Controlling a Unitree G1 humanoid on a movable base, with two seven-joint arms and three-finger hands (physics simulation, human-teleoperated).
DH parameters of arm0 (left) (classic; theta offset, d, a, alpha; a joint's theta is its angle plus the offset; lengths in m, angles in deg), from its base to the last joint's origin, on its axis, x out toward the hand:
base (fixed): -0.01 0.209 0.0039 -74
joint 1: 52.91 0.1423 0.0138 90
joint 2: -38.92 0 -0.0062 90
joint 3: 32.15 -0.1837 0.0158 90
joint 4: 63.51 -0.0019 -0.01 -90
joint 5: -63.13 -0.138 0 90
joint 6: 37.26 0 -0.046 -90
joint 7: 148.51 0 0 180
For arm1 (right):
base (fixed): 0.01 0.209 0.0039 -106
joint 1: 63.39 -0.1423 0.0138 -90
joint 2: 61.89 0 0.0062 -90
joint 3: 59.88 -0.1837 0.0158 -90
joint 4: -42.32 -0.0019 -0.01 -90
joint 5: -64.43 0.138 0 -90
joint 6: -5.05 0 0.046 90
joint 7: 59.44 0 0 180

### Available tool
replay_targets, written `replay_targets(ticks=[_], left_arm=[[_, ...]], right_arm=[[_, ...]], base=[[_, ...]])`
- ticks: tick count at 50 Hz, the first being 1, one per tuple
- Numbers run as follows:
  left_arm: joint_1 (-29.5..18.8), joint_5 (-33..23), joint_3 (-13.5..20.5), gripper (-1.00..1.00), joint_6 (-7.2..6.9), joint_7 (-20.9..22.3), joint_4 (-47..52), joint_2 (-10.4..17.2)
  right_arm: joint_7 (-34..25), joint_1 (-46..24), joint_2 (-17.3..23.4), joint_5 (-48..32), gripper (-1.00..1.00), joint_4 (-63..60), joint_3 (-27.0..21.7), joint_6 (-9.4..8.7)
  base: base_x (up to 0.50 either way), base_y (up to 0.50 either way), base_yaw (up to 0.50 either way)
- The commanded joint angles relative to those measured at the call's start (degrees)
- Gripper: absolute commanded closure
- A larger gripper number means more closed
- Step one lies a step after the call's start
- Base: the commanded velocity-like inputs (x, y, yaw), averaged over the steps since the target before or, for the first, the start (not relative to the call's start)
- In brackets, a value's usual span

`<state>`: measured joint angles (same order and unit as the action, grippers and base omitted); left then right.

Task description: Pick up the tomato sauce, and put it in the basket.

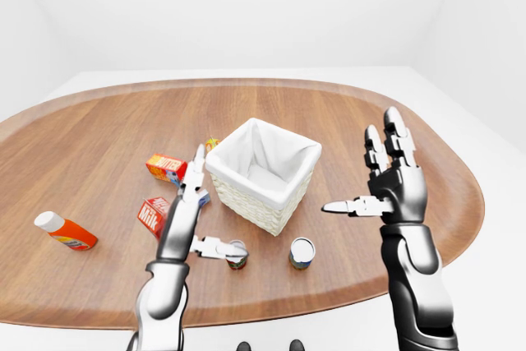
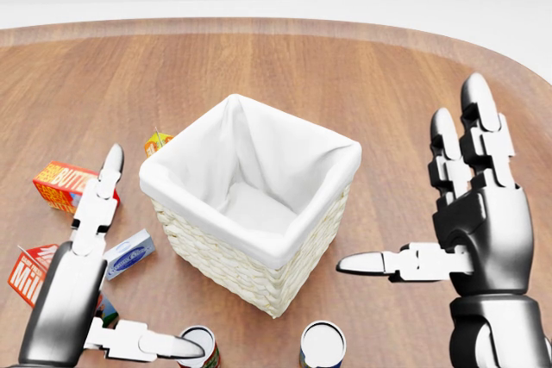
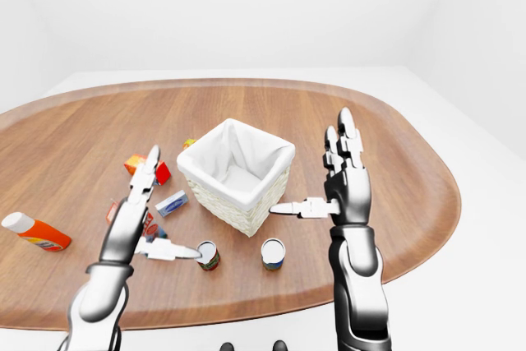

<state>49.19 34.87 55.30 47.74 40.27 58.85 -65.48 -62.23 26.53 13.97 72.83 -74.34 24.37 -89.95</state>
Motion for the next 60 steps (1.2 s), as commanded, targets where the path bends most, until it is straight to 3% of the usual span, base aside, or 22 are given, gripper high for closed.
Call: replay_targets(ticks=[1, 60], left_arm=[[0.77, -1.33, -0.49, -1.0, 0.0, 1.18, 1.33, 0.13], [4.66, -5.67, -1.16, -1.0, 0.0, 0.71, 0.43, 0.16]], right_arm=[[-0.08, 0.14, -0.04, -0.18, -1.0, 0.44, 0.09, 0.0], [-0.17, 0.03, -0.07, -0.41, -1.0, 1.79, 0.15, 0.0]], base=[[0.0, 0.0, 0.0], [0.0, 0.0, 0.0]])
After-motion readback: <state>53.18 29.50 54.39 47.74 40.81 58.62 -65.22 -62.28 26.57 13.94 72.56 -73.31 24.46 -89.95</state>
